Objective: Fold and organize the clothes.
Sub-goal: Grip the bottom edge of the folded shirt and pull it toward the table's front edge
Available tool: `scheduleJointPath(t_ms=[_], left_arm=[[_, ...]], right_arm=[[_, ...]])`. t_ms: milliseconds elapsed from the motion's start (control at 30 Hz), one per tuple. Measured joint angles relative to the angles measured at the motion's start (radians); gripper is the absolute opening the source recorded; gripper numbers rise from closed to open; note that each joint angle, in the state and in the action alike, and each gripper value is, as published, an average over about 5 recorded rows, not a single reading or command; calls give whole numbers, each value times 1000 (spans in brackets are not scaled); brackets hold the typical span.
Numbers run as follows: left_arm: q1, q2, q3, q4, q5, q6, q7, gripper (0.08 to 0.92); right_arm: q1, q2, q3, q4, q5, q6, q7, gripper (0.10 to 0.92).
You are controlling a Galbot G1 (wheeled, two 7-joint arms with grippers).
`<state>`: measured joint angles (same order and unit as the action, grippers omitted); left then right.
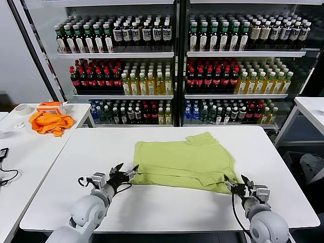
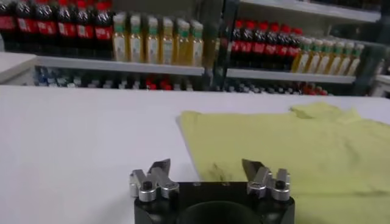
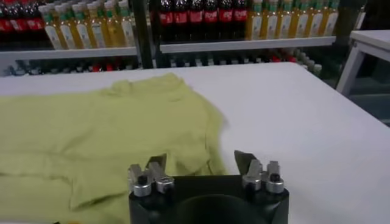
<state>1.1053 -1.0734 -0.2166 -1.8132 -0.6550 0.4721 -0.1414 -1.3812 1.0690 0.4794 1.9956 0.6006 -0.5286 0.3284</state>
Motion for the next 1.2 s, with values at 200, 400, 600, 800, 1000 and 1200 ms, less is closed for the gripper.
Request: scheduleJointPath(t_ms=[200,400,600,800,1000,1200], left_arm=[[26,-2,9,-32,0,43,-35,822],[50,1,19,-52,12,69,-52,750],[63,-3,30,-59,33,82,-59,577],[55,-10,39,-51,54,88,-60,404],[51,-15,41,-49,68,95,-62,239],[70,-6,26,-68,75,100,-55,99]], right_arm=[[-20,8,4,-3,-5,12,-1,793],[-29,14,2,-11,-4,21,-4,629],[-27,12,1,-19,0,24,-6,456],[-28,11,-3,-15,-1,26,-16,282],[-52,11,2,8,-10,22,-32,141],[-100,9,13,59,-17,12,-43,117]])
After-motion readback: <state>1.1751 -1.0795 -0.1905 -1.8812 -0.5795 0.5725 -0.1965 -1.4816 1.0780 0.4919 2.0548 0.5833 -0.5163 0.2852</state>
